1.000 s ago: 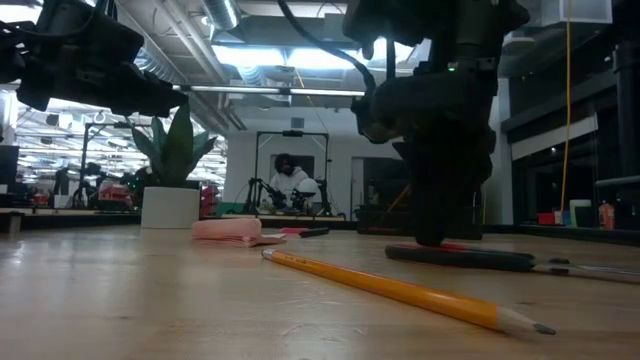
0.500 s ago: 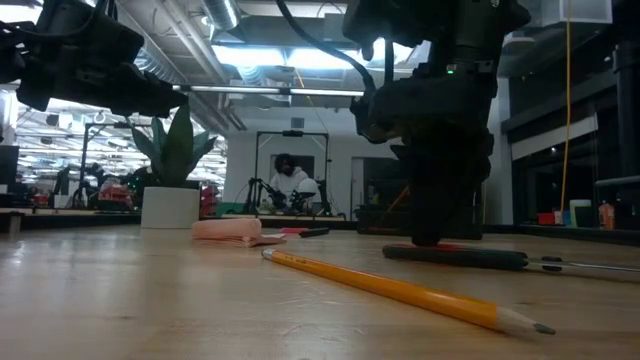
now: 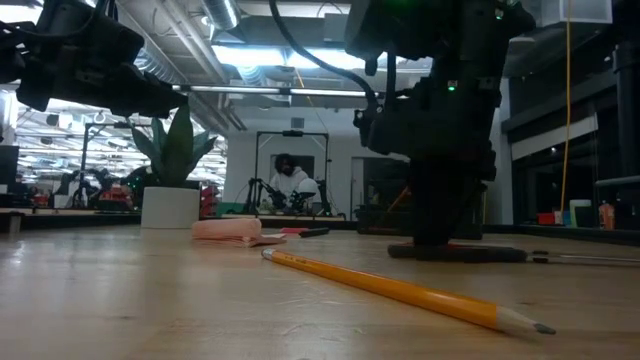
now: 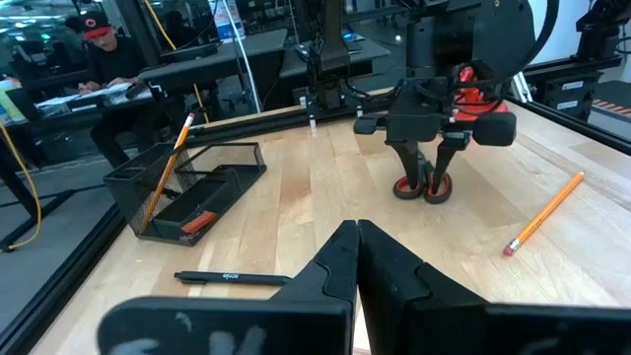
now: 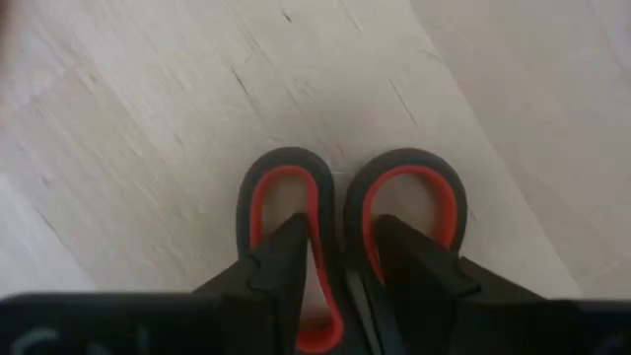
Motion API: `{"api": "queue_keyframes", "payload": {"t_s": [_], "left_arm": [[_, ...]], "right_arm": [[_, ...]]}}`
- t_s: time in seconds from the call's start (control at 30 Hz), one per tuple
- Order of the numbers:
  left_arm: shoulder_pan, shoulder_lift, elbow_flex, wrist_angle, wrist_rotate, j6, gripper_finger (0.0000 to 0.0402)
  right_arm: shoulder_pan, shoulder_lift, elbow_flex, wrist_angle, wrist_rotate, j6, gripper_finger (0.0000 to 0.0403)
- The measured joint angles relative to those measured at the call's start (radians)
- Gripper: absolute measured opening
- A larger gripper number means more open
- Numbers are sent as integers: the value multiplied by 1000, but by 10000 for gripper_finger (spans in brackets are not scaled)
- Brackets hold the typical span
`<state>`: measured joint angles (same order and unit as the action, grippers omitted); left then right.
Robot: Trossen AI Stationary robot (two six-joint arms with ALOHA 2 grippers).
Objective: Pick and place office supplies into organizer
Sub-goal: Put the black scissors into the black desk organizer
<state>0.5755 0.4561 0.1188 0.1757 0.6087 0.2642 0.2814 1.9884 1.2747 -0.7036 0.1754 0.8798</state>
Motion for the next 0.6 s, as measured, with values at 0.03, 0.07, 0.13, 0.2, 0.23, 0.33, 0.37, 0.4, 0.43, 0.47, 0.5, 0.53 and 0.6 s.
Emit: {"api": "queue_keyframes", "payload": {"t_s": [0.03,0.07,0.13,0.2,0.23,0.33,0.37,0.4,0.43,0.47,0.5,0.53,0.6], "left_arm": [[0,0,0,0,0,0,2],[0,0,0,0,0,0,2],[0,0,0,0,0,0,1],[0,0,0,0,0,0,3],[0,0,0,0,0,0,3],[0,0,0,0,0,0,2],[0,0,0,0,0,0,2],[0,0,0,0,0,0,1],[0,0,0,0,0,0,2],[0,0,0,0,0,0,2],[0,0,0,0,0,0,3],[0,0,0,0,0,0,3],[0,0,0,0,0,0,2]], "right_arm": [[0,0,0,0,0,-5,129],[0,3,0,0,0,-15,129],[0,3,0,0,3,-22,129],[0,3,0,0,3,-30,129],[0,3,0,0,4,-42,129],[0,4,0,0,8,-56,129],[0,4,0,0,10,-64,129],[0,4,0,0,11,-73,129],[0,4,0,0,11,-74,129],[0,4,0,0,11,-75,128],[0,5,0,0,11,-75,127],[0,5,0,1,11,-75,124],[0,5,0,1,11,-76,114]]}}
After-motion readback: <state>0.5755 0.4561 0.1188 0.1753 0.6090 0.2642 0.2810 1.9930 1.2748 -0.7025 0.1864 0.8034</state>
